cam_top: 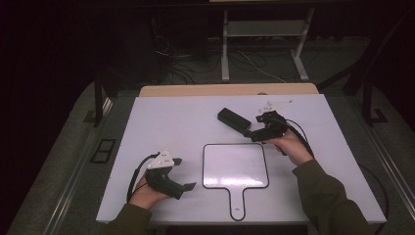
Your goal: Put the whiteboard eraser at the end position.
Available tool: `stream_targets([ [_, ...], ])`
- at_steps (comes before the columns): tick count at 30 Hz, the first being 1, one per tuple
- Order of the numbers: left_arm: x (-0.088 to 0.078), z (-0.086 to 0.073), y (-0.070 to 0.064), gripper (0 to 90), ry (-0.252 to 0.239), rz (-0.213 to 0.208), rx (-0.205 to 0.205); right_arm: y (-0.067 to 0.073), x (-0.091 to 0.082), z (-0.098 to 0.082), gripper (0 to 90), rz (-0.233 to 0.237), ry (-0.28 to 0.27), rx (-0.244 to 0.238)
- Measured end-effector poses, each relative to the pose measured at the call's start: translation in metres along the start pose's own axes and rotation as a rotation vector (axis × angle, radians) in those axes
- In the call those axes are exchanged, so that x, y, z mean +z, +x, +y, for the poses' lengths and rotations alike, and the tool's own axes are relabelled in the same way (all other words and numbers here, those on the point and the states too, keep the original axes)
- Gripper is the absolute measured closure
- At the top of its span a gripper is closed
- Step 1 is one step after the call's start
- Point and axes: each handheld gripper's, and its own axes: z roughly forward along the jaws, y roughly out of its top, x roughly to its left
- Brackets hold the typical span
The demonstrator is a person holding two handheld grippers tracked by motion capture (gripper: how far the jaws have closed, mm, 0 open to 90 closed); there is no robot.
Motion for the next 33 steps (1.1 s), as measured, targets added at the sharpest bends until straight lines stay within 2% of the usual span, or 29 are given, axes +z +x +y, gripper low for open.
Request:
stream_targets([
  [3,0.0,0.0,0.0,0.0,0.005,0.0,0.003,0.005,-0.006,-0.008,12.6,0.01,-0.018,0.003],
  [6,0.0,0.0,-0.001,0.0,0.002,-0.001,0.002,0.009,-0.011,-0.016,12.7,0.003,-0.013,-0.004],
  [11,-0.001,0.001,-0.002,0.0,0.0,0.0,0.003,0.014,-0.022,-0.03,12.6,0.004,-0.025,0.011],
  [21,-0.001,0.001,-0.003,0.0,-0.002,-0.002,0.004,0.02,-0.041,-0.052,12.6,-0.011,-0.064,0.026],
  [23,-0.002,0.001,-0.003,0.0,-0.002,-0.002,0.005,0.022,-0.044,-0.058,12.6,-0.028,-0.074,0.026],
  [33,-0.002,0.001,-0.004,0.0,-0.005,-0.003,0.002,0.028,-0.057,-0.082,12.6,0.001,-0.079,0.03],
])
